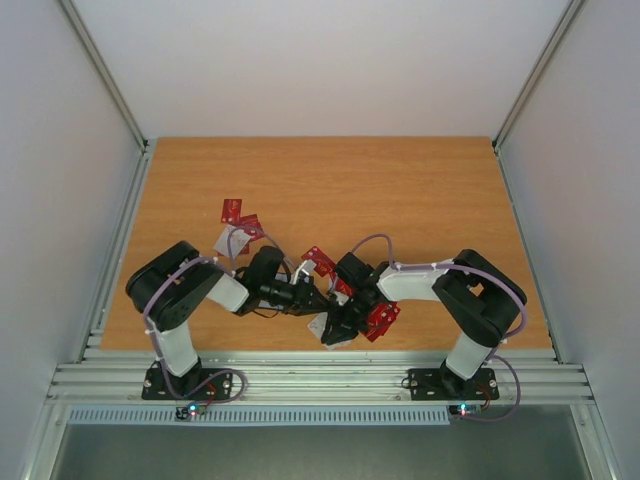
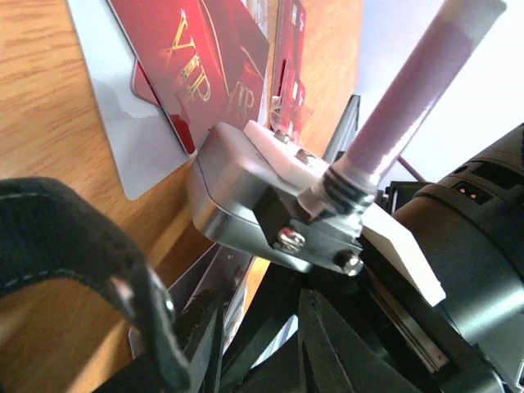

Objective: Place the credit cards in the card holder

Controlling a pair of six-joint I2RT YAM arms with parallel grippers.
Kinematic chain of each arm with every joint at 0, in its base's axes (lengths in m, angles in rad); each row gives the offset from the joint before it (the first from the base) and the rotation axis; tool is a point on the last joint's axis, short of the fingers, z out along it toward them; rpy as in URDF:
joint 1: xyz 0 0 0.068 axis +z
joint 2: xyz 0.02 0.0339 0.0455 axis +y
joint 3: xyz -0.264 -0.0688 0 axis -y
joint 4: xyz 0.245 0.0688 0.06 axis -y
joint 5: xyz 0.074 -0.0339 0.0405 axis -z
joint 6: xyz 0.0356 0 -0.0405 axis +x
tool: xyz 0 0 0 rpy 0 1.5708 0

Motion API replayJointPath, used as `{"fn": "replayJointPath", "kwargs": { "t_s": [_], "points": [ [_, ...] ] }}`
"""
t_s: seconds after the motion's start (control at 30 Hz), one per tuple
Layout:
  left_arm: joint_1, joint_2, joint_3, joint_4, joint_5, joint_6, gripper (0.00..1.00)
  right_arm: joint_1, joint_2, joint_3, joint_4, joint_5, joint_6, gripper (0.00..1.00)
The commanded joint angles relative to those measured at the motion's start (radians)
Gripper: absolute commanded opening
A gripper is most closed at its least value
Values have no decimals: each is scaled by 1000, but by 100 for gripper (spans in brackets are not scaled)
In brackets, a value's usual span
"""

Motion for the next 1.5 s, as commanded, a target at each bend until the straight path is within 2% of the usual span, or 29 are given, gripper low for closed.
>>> {"fn": "replayJointPath", "kwargs": {
  "t_s": [0.0, 0.1, 0.17, 0.27, 0.33, 0.4, 0.5, 0.63, 0.8, 0.97, 1.13, 1.27, 1.47],
  "points": [
    [-32, 97, -69, 351, 145, -236, 27, -8, 69, -43, 25, 172, 13, 14],
    [-32, 101, -78, 353, 121, -250, 27, -8, 60, -44, 22, 173, 6, 14],
    [-32, 78, -76, 294, 111, -241, 26, -8, 40, -39, 12, 179, -8, 14],
    [-32, -10, -33, -42, 48, -120, 24, -8, -13, -29, -20, 180, -39, 14],
    [-35, -81, 29, -356, -30, 74, 23, -8, -79, -24, -49, 175, -63, 15],
    [-38, -127, 94, -597, -105, 218, 23, -9, -143, -15, -91, 171, -84, 16],
    [-39, -142, 158, -776, -144, 351, 23, -14, -226, -7, -153, 146, -101, 18],
    [-43, -125, 167, -799, -137, 377, 23, -18, -296, -4, -237, 128, -98, 21],
    [-68, -133, 174, -791, -153, 353, 23, -22, -389, -42, -348, 179, -65, 23],
    [-99, -194, 222, -903, -294, 366, 24, -36, -481, -87, -416, 246, -20, 26],
    [-126, -216, 280, -994, -433, 406, 31, -47, -483, -136, -387, 259, 19, 32],
    [-139, -183, 317, -1014, -460, 423, 37, -51, -466, -178, -303, 228, 54, 34],
    [-168, -118, 388, -1047, -483, 468, 38, -56, -491, -219, -259, 190, 94, 42]
  ]
}}
